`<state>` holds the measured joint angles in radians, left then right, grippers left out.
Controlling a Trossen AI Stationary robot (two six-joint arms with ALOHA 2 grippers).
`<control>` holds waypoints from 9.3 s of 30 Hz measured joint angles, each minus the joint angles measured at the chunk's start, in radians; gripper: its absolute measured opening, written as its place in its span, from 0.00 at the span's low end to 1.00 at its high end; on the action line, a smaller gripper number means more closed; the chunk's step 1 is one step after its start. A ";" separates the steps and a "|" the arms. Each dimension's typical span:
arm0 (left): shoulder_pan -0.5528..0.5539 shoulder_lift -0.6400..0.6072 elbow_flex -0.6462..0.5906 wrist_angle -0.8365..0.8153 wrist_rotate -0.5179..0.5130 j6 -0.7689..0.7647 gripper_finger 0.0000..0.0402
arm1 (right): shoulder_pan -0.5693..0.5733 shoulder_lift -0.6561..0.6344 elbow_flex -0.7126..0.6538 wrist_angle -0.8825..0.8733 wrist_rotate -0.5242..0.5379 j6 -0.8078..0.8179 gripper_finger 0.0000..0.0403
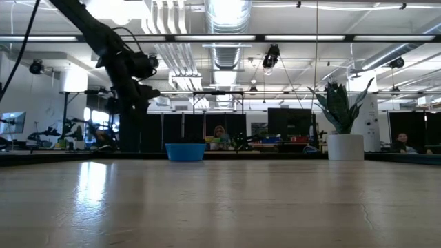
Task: Pick & Place Mini bowls
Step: Stack the blue bowl on top of the other blue bowl on the shelf, then return to Home Position
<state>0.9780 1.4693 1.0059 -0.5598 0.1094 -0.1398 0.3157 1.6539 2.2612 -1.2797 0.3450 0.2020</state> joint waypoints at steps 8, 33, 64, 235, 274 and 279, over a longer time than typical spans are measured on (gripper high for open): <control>0.003 0.013 -0.068 0.208 0.022 -0.074 0.20 | 0.000 0.000 0.000 0.000 0.000 0.003 0.14; 0.001 0.201 -0.069 0.413 0.223 -0.105 0.20 | 0.000 0.000 0.000 0.005 0.001 0.004 0.14; 0.001 0.137 -0.069 0.369 0.229 -0.120 0.00 | 0.000 0.000 -0.003 0.003 0.000 0.007 0.14; -1.024 -0.319 0.188 0.107 -0.088 0.408 0.00 | 0.253 -0.047 -0.659 0.275 -0.335 0.418 0.02; -1.019 -0.318 0.209 0.100 -0.089 0.412 0.00 | 0.256 -0.048 -0.702 0.394 -0.345 0.366 0.27; -1.019 -0.325 0.213 0.098 -0.104 0.419 0.00 | 0.256 -0.056 -0.640 0.383 -0.346 0.334 0.31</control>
<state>-0.0406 1.1446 1.2188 -0.4617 0.0055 0.2794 0.5713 1.5980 1.6210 -0.8970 -0.0010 0.5358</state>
